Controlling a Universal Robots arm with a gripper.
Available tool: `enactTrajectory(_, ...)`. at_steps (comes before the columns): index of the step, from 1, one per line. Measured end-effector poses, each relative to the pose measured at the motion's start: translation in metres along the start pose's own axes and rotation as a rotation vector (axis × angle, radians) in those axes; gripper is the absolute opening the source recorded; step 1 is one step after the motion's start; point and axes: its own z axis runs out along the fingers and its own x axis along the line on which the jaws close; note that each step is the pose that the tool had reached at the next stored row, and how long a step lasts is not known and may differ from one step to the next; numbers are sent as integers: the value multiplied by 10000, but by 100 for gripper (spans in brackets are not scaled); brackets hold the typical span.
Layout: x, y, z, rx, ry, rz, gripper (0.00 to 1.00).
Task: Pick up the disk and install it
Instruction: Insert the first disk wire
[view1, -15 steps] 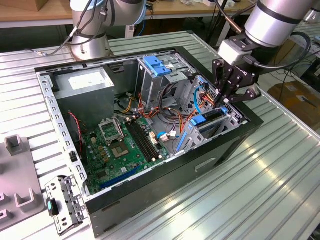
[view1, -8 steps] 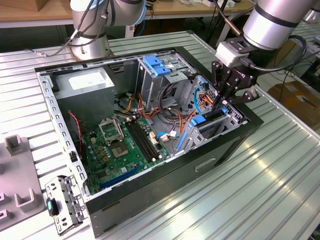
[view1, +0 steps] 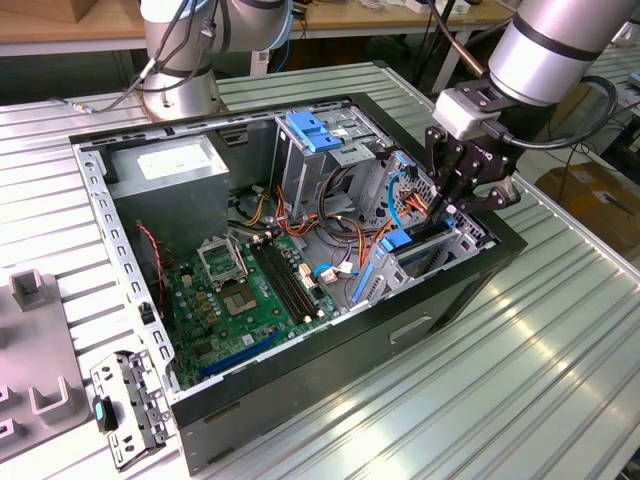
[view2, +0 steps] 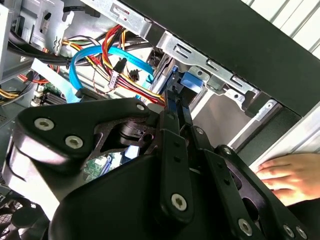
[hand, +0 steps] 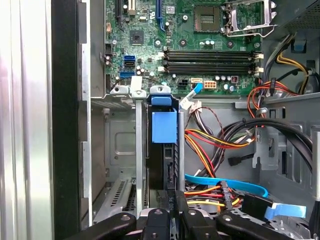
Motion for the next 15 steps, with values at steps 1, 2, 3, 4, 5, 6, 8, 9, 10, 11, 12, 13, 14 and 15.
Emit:
enactTrajectory(1, -2, 1, 3, 0, -2, 1, 16)
enactTrajectory(2, -12, 1, 7, 0, 1, 0, 16)
enactTrajectory(3, -20, 1, 12, 0, 0, 0, 16)
enactTrajectory(4, -24, 1, 14, 0, 0, 0, 16)
enactTrajectory(5, -24, 1, 19, 0, 0, 1, 16)
enactTrajectory(6, -24, 1, 22, -1, 0, 1, 16)
enactTrajectory(8, -24, 1, 33, 0, 2, 1, 16)
enactTrajectory(9, -24, 2, 42, -1, 1, 1, 16)
enactTrajectory(10, -24, 1, 50, 0, 3, 0, 16)
enactTrajectory(11, -23, 1, 58, 0, 2, 0, 16)
enactTrajectory(12, -23, 1, 67, -1, 0, 0, 16)
enactTrajectory(13, -23, 1, 77, 0, 0, 0, 16)
enactTrajectory(14, -23, 1, 90, -1, 8, 0, 16)
enactTrajectory(15, -22, 1, 92, -1, 5, 0, 16)
